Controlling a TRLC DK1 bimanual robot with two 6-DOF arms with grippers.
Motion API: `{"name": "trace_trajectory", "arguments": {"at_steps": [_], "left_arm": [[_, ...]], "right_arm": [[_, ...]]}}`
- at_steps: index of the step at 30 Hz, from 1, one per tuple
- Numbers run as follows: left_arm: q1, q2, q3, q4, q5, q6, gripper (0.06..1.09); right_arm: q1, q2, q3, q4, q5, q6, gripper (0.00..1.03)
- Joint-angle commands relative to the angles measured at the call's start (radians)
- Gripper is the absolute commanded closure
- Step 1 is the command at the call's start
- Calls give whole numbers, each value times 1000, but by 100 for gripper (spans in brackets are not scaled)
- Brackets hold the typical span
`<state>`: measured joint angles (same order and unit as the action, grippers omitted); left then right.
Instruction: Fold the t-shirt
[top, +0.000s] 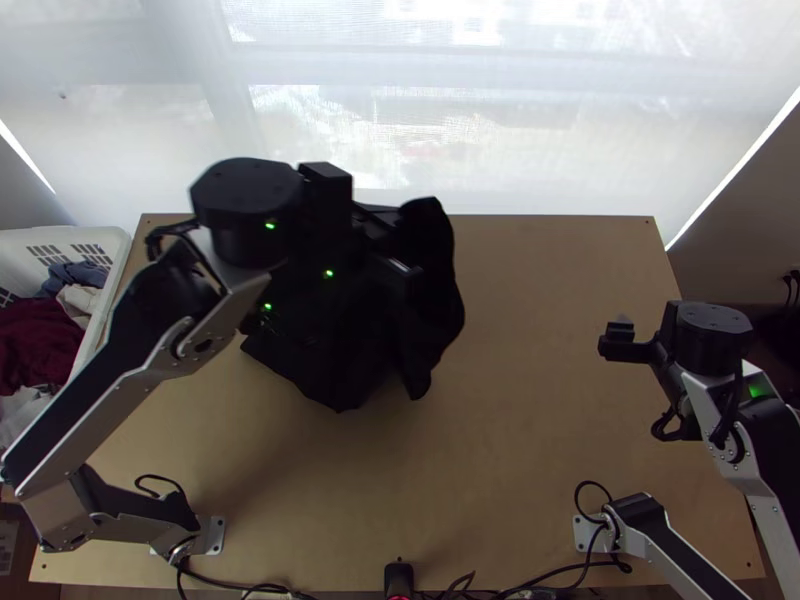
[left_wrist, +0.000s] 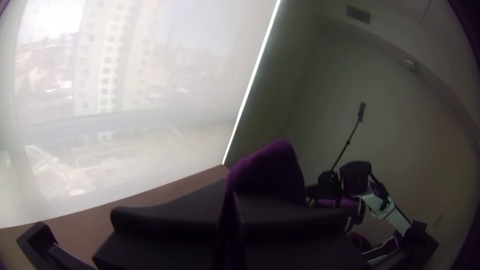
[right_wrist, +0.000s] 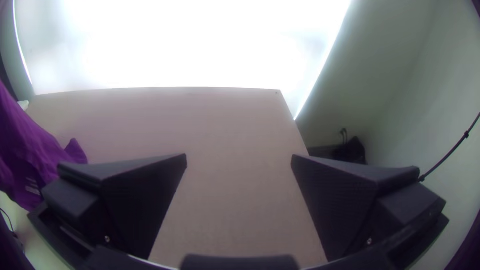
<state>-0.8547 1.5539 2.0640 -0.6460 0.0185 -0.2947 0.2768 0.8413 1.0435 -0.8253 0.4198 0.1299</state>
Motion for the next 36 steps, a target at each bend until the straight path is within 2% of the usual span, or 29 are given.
{"name": "trace_trajectory", "arguments": {"at_steps": [1, 10, 11, 13, 14, 15, 21, 25, 31, 36], "left_arm": [[-168, 140, -2, 6, 0, 17, 105], [-291, 290, -2, 8, 8, 16, 103], [-308, 301, -2, -3, 8, 16, 92], [-334, 314, 16, -61, 9, 12, 41], [-340, 331, 48, -106, 9, 0, 21], [-346, 354, 94, -164, 11, -4, 13], [-307, 371, 146, -313, 3, 31, 12], [-237, 348, 130, -379, 1, 58, 11], [-121, 258, -7, -443, 3, 104, 12], [-47, 164, -223, -460, 3, 149, 12]], "right_arm": [[-24, -5, 26, -18, 0, 0, 5], [-36, -22, 23, -34, 0, -41, 5], [-39, -28, 20, -34, 0, -49, 5], [-45, -36, 13, -34, 0, -61, 5], [-45, -41, 7, -34, 0, -70, 5], [-45, -45, 1, -34, 0, -85, 5], [-30, -62, -42, -43, -1, -245, 5], [-5, -62, -74, -61, -3, -311, 5], [139, -114, -157, -166, -23, -326, 5], [277, -192, -244, -281, -99, -297, 5]]}}
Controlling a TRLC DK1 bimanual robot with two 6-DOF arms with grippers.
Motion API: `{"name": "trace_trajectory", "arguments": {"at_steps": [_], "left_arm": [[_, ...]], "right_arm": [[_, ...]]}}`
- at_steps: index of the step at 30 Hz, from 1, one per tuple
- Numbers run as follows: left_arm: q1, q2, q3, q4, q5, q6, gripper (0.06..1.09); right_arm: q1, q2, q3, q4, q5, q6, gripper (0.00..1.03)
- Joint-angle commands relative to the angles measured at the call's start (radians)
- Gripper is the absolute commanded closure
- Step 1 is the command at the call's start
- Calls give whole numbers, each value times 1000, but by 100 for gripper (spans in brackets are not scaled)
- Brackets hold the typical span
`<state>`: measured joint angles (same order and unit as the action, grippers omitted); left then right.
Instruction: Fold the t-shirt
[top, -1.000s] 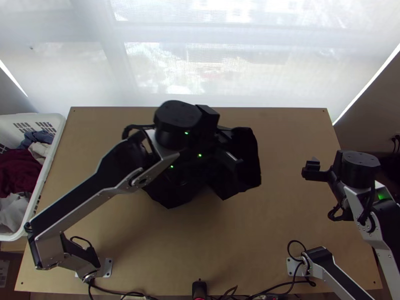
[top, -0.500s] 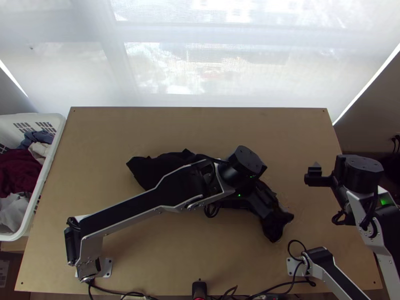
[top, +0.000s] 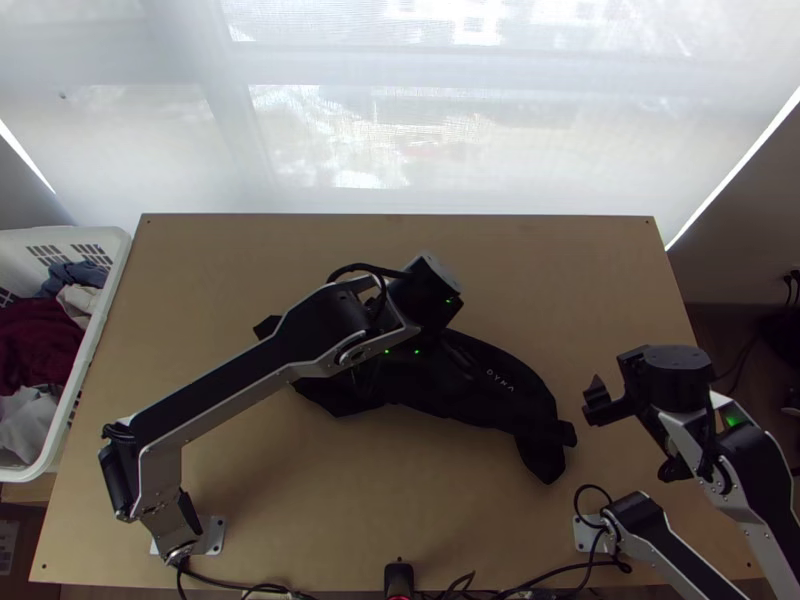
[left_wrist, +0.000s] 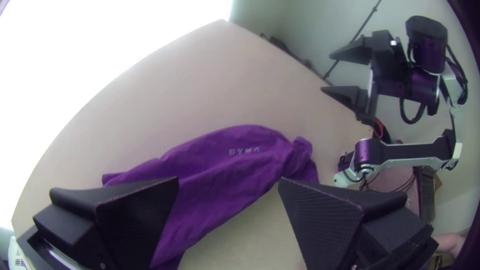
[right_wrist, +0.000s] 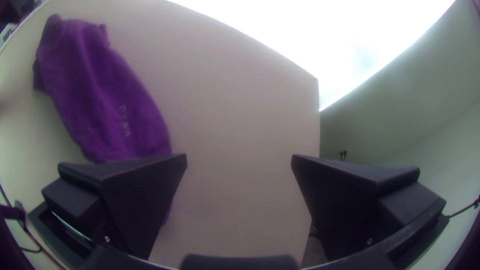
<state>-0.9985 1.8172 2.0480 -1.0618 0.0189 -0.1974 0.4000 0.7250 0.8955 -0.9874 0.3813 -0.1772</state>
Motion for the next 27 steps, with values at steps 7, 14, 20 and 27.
{"name": "trace_trajectory", "arguments": {"at_steps": [7, 14, 20, 27], "left_arm": [[181, -193, -411, -30, 3, 62, 12], [227, -259, -528, -3, 3, 67, 12], [267, -331, -670, 14, 4, 76, 12], [314, -398, -778, 51, 9, 79, 12]], "right_arm": [[289, -110, -164, -250, -200, 28, 6], [468, -30, -179, -266, -237, -5, 7], [543, 140, -184, -217, -269, -19, 7], [580, 367, -164, -177, -295, 15, 8]]}}
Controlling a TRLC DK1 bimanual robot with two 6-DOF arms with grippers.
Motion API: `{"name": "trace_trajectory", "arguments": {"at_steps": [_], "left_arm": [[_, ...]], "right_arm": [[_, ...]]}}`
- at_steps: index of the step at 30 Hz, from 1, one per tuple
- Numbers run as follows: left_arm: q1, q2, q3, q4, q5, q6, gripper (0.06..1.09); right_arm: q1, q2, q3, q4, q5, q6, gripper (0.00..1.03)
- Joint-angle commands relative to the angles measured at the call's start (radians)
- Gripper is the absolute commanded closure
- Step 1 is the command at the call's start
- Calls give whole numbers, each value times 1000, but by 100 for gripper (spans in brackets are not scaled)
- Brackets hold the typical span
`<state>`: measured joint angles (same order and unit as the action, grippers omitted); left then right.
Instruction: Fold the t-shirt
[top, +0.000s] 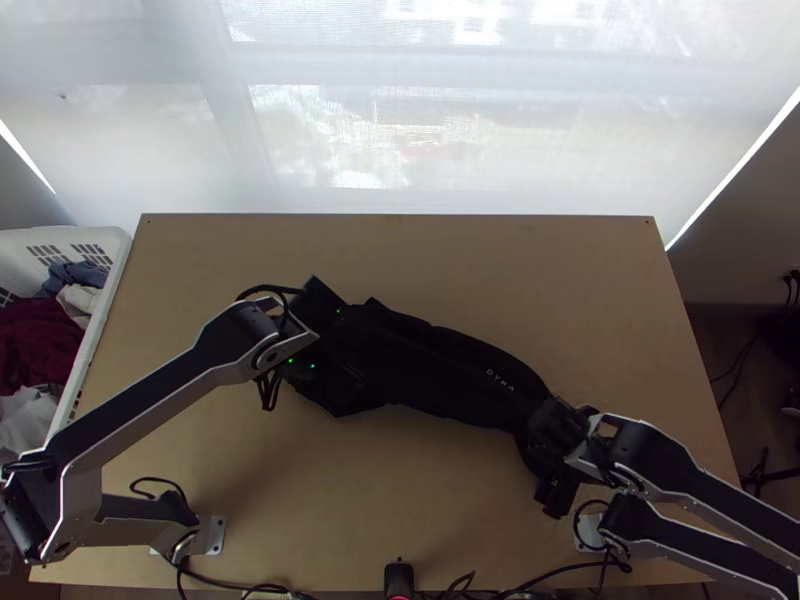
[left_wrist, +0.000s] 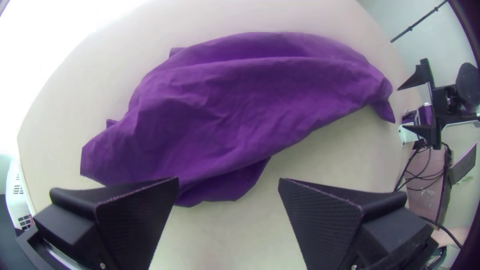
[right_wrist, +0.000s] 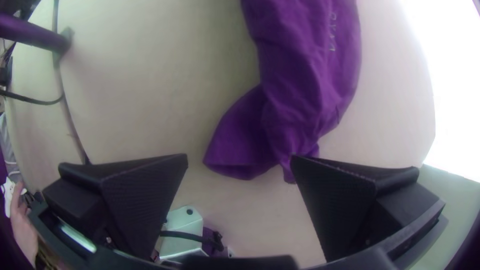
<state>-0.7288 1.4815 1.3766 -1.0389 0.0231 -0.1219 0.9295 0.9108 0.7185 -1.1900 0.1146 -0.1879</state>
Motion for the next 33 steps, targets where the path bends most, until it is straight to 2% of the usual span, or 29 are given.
{"name": "trace_trajectory", "arguments": {"at_steps": [1, 2, 14, 17, 26, 27, 28, 30, 33], "left_arm": [[49, -70, -116, 34, 5, 4, 12], [55, -75, -126, 40, 5, 4, 12], [72, -67, -160, 85, 8, 25, 12], [77, -67, -160, 89, 8, 38, 12], [129, -107, -165, 82, 8, 45, 12], [132, -112, -169, 82, 9, 45, 12], [134, -116, -172, 82, 9, 45, 12], [135, -124, -182, 82, 9, 45, 12], [138, -132, -192, 82, 9, 44, 12]], "right_arm": [[58, 200, 13, 26, -35, 31, 13], [65, 212, 12, 26, -41, 34, 16], [68, 399, 29, 26, -41, 48, 16], [65, 450, 35, 56, -39, 45, 32], [-29, 533, 85, 105, 2, 38, 34], [-35, 537, 91, 107, 8, 38, 38], [-44, 542, 99, 112, 16, 34, 49], [-64, 551, 121, 112, 25, 30, 63], [-107, 559, 148, 112, 30, 15, 77]]}}
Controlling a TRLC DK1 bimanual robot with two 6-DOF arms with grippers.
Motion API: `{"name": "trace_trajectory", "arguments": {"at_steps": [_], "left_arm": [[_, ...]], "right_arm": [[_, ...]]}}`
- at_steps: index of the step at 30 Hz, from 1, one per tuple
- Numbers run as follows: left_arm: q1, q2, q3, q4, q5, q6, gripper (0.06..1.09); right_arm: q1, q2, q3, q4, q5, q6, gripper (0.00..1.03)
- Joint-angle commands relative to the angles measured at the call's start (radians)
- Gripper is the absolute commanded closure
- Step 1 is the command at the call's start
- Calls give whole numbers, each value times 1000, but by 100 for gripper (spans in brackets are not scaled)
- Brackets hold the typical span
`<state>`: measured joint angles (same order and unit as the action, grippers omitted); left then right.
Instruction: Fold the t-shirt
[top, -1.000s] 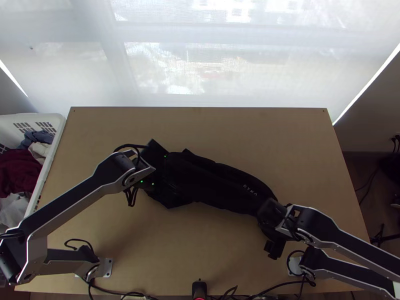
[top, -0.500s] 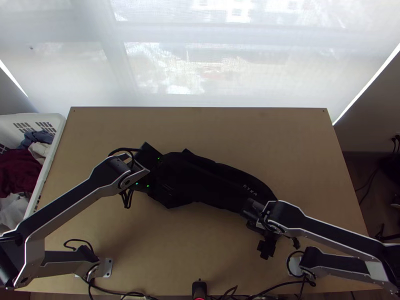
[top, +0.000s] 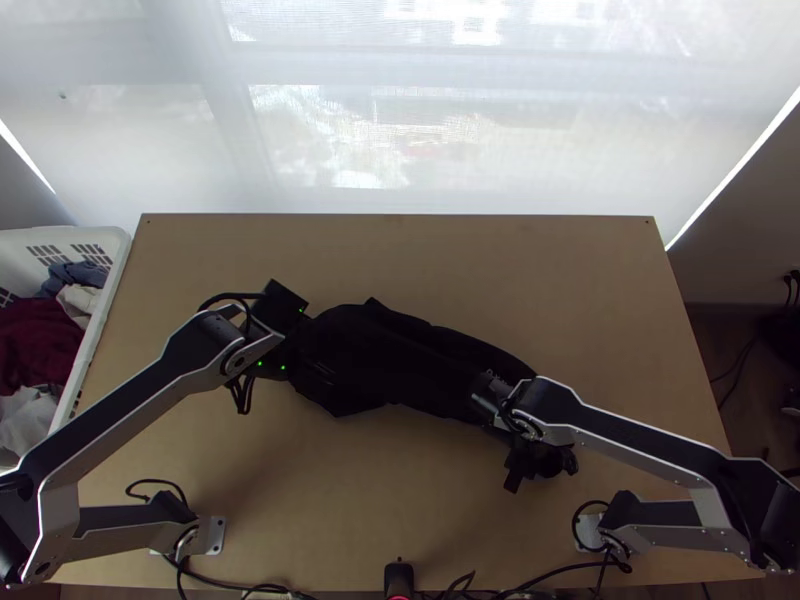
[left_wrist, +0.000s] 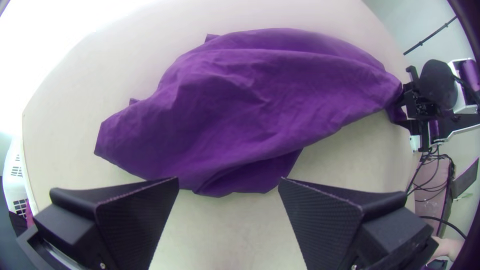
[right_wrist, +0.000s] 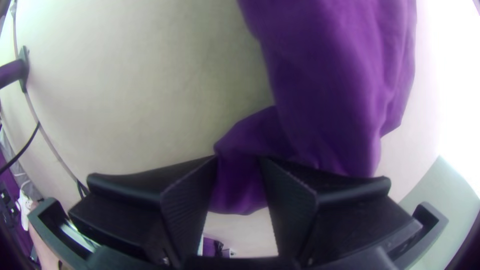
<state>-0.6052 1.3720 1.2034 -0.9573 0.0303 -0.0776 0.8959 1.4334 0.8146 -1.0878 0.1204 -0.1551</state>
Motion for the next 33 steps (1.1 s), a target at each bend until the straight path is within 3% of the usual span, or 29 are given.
{"name": "trace_trajectory", "arguments": {"at_steps": [1, 7, 20, 33], "left_arm": [[16, -24, -21, 0, 2, -1, 12], [21, -34, -36, 2, 2, -2, 12], [-27, -24, -202, -37, 54, 68, 12], [-91, 165, -176, 57, 54, 7, 12]], "right_arm": [[-91, 38, 61, 8, 24, -23, 81], [-172, 41, 124, -12, 22, -43, 100], [-281, 16, 304, -32, 21, -35, 100], [-281, -41, 336, -34, 21, -12, 100]]}}
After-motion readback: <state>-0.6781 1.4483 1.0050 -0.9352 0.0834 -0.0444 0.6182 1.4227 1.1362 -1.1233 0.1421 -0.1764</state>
